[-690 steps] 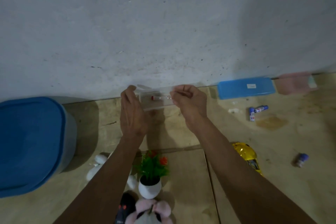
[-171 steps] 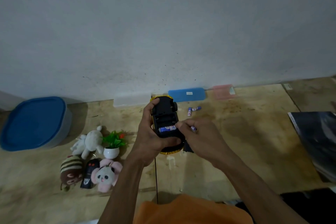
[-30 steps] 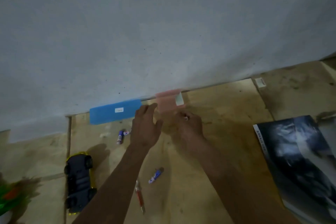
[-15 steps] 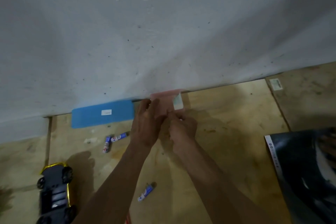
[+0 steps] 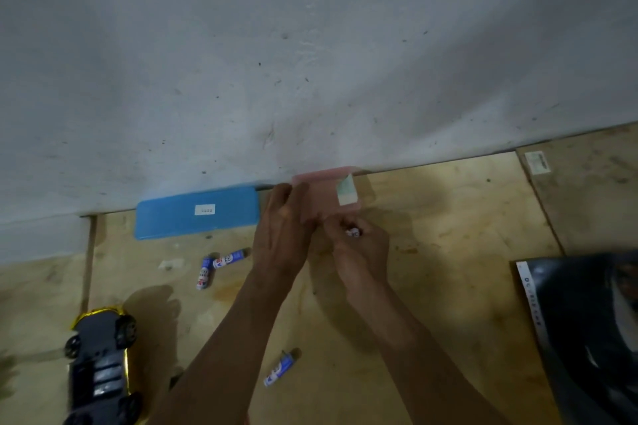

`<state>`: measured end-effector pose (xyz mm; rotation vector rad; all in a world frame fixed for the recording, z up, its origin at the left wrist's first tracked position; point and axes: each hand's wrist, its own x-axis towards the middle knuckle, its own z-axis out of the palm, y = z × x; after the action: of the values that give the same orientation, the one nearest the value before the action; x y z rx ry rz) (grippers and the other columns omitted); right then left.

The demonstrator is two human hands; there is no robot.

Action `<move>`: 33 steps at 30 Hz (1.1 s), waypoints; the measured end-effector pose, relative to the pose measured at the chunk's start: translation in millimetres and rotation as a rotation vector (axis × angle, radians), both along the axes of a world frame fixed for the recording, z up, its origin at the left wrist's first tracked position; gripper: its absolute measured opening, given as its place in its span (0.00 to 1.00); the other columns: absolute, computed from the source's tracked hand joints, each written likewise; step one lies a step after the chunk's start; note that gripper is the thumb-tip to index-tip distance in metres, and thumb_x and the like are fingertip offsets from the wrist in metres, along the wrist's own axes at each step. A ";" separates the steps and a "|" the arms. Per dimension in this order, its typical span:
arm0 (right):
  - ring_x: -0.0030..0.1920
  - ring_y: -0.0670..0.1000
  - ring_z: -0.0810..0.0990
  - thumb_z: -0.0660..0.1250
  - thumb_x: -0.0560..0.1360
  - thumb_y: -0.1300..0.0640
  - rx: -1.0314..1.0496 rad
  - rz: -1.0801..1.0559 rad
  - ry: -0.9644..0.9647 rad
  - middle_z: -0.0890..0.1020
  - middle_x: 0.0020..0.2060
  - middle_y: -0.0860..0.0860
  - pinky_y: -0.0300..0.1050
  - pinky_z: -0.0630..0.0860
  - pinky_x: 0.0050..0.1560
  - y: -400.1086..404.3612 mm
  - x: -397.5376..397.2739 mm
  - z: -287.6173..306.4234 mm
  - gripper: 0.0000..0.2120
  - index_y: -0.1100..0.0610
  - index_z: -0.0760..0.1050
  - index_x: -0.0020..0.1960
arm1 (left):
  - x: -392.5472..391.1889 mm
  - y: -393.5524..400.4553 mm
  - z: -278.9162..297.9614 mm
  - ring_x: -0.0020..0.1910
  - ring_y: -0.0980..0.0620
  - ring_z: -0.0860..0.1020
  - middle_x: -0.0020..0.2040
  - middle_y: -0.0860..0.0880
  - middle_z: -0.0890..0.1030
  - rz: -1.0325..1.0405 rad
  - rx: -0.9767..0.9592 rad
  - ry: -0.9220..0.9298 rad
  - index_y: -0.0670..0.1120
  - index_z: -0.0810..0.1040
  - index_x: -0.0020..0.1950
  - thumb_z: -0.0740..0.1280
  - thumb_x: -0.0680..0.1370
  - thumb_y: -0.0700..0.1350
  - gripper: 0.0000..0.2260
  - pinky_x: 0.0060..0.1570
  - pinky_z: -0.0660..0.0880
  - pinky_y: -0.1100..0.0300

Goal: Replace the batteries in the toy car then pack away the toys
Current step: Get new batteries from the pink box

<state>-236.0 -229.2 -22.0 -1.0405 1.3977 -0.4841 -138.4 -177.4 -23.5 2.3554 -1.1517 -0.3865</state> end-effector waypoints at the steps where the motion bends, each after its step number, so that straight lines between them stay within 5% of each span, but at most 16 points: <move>1: 0.41 0.45 0.84 0.75 0.73 0.57 -0.038 0.043 -0.001 0.85 0.38 0.44 0.39 0.81 0.45 0.1 -3.7 2.0 0.01 0.53 0.84 0.44 | 0.6 -0.8 1.4 0.55 0.37 0.79 0.61 0.37 0.78 0.018 -0.010 0.021 0.40 0.75 0.68 0.69 0.75 0.55 0.27 0.46 0.69 0.56; 4: 0.41 0.41 0.83 0.74 0.74 0.56 -0.268 0.204 0.010 0.85 0.40 0.41 0.34 0.79 0.45 -8.9 -9.7 7.1 0.02 0.51 0.84 0.47 | 2.7 -2.3 1.0 0.56 0.42 0.79 0.62 0.41 0.79 0.059 -0.058 0.090 0.44 0.69 0.72 0.68 0.75 0.61 0.31 0.48 0.71 0.58; 7: 0.38 0.39 0.80 0.73 0.75 0.52 -0.546 0.316 0.058 0.83 0.37 0.40 0.30 0.74 0.40 -27.7 -8.3 13.4 0.05 0.52 0.83 0.46 | -0.4 -2.6 6.3 0.54 0.44 0.80 0.62 0.41 0.79 0.173 -0.084 0.213 0.46 0.60 0.75 0.76 0.74 0.52 0.37 0.46 0.74 0.57; 10: 0.37 0.37 0.79 0.71 0.75 0.45 -0.693 0.426 0.138 0.82 0.36 0.39 0.31 0.74 0.38 -49.7 -4.7 22.7 0.10 0.51 0.83 0.45 | -6.4 -0.9 8.9 0.48 0.48 0.79 0.58 0.42 0.80 0.239 -0.090 0.272 0.43 0.62 0.71 0.78 0.73 0.45 0.34 0.42 0.73 0.58; 15: 0.43 0.46 0.83 0.74 0.73 0.47 -0.593 0.628 0.196 0.85 0.48 0.43 0.45 0.80 0.45 -83.6 -1.8 35.7 0.10 0.50 0.81 0.50 | -0.3 4.7 0.9 0.55 0.43 0.80 0.63 0.43 0.80 0.148 -0.059 0.182 0.44 0.69 0.72 0.78 0.72 0.49 0.32 0.48 0.77 0.53; 22: 0.46 0.48 0.82 0.70 0.76 0.57 -0.415 0.862 0.163 0.83 0.49 0.48 0.34 0.76 0.40 -90.0 -3.2 41.1 0.06 0.53 0.80 0.53 | 8.7 5.6 -4.9 0.56 0.41 0.81 0.62 0.41 0.82 0.022 -0.030 0.088 0.45 0.69 0.75 0.75 0.74 0.51 0.32 0.54 0.77 0.51; 26: 0.44 0.47 0.79 0.67 0.78 0.58 -0.527 1.031 0.154 0.80 0.48 0.48 0.30 0.71 0.39 -83.3 -1.9 36.1 0.06 0.53 0.76 0.55 | 12.8 5.1 -7.2 0.52 0.42 0.83 0.56 0.44 0.85 -0.027 -0.065 0.075 0.45 0.75 0.69 0.75 0.74 0.48 0.25 0.51 0.75 0.56; 30: 0.52 0.55 0.81 0.69 0.76 0.61 -0.604 1.114 0.164 0.82 0.55 0.54 0.48 0.78 0.52 -81.5 5.3 19.7 0.13 0.57 0.78 0.60 | 14.7 4.8 -8.9 0.52 0.37 0.82 0.56 0.40 0.85 -0.012 -0.079 0.055 0.42 0.75 0.70 0.76 0.74 0.43 0.26 0.53 0.77 0.51; 33: 0.55 0.52 0.81 0.66 0.76 0.53 -0.624 1.130 0.134 0.82 0.58 0.52 0.50 0.78 0.57 -79.7 7.9 13.4 0.15 0.54 0.79 0.62 | 15.3 5.1 -10.7 0.53 0.36 0.82 0.57 0.38 0.84 -0.005 -0.079 0.061 0.41 0.73 0.72 0.75 0.75 0.43 0.27 0.54 0.77 0.50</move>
<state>-228.1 -308.8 -8.6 -2.1734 0.5564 0.0240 -123.1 -172.3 -34.2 2.2573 -1.1243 -0.4045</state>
